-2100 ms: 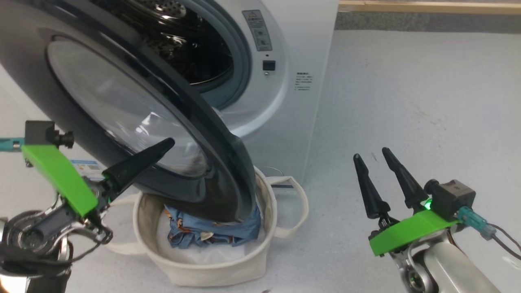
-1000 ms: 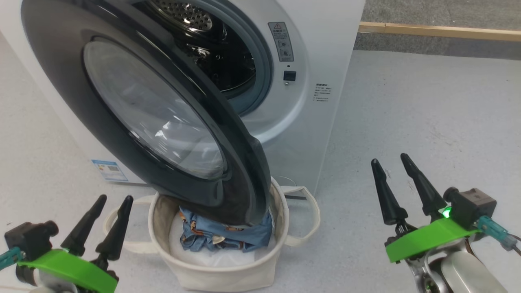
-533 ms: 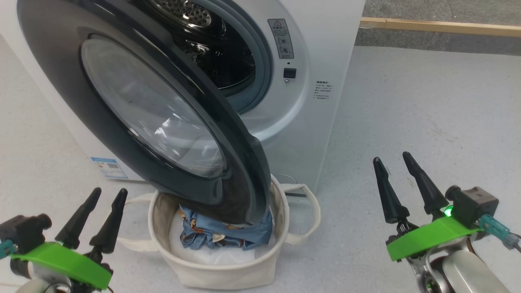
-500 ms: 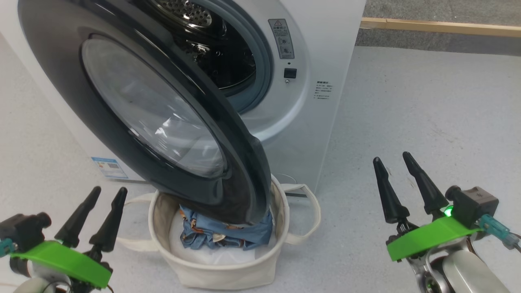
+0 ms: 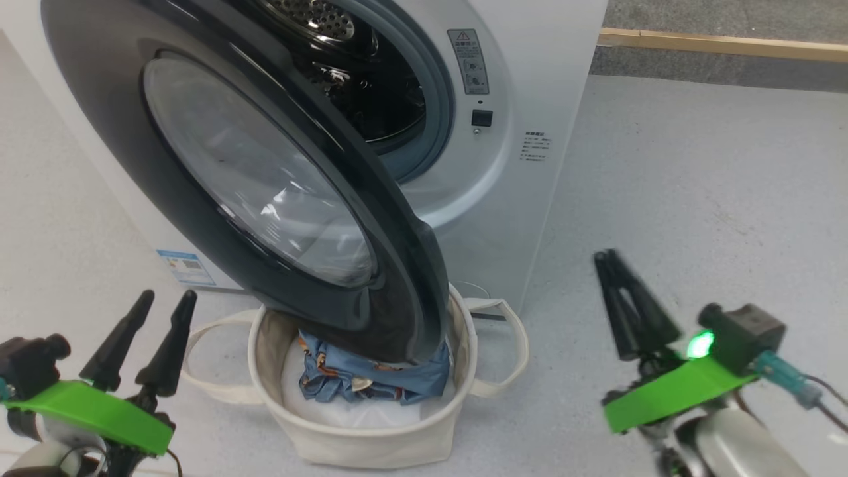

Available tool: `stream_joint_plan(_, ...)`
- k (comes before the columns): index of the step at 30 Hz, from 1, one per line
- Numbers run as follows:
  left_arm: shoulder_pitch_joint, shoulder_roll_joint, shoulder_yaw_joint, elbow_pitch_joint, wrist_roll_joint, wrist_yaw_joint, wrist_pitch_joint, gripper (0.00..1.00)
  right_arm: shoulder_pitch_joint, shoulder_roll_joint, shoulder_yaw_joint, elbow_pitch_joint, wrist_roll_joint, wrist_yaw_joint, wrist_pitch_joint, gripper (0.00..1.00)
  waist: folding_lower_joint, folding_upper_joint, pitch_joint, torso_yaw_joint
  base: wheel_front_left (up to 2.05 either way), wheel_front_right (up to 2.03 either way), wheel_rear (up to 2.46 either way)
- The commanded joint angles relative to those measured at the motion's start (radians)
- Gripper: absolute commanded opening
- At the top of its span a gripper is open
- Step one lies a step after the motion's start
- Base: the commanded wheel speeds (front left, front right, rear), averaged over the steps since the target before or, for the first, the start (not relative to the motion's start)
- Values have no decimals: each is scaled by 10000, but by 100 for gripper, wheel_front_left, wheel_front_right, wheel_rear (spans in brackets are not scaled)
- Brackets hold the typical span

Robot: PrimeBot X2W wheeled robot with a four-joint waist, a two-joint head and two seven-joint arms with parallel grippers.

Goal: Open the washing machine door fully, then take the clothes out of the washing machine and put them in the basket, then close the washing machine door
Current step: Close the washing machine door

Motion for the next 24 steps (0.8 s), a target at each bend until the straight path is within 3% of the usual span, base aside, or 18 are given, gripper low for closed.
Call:
stream_joint_plan(1, -641, 477, 614, -224, -63, -57, -122, 100, -474, 7, 427, -619, -52, 10, -84, 0, 0, 0, 2, 41, 0, 0, 0)
stream_joint_plan(6, -760, 452, 703, -195, -94, -57, -123, 100, -934, 98, 2511, -1690, -60, 10, 120, 0, 0, 0, -173, 275, 0, 0, 0)
stream_joint_plan(12, -1000, 404, 392, -124, -76, -57, -123, 100, -1379, 267, 3913, -1212, 160, 10, 673, 0, 0, 0, -387, 775, 0, 0, 0)
stream_joint_plan(19, -1345, 418, 81, 10, -224, -57, -123, 100, -2258, 986, 3974, 806, 353, 10, 734, 0, 0, 0, -335, 1292, 0, 0, 0)
stream_joint_plan(24, -1596, 435, -163, 42, -295, -57, -123, 100, -2779, 1378, 3259, 2214, 111, 10, 663, 0, 0, 0, -167, 1585, 0, 0, 0)
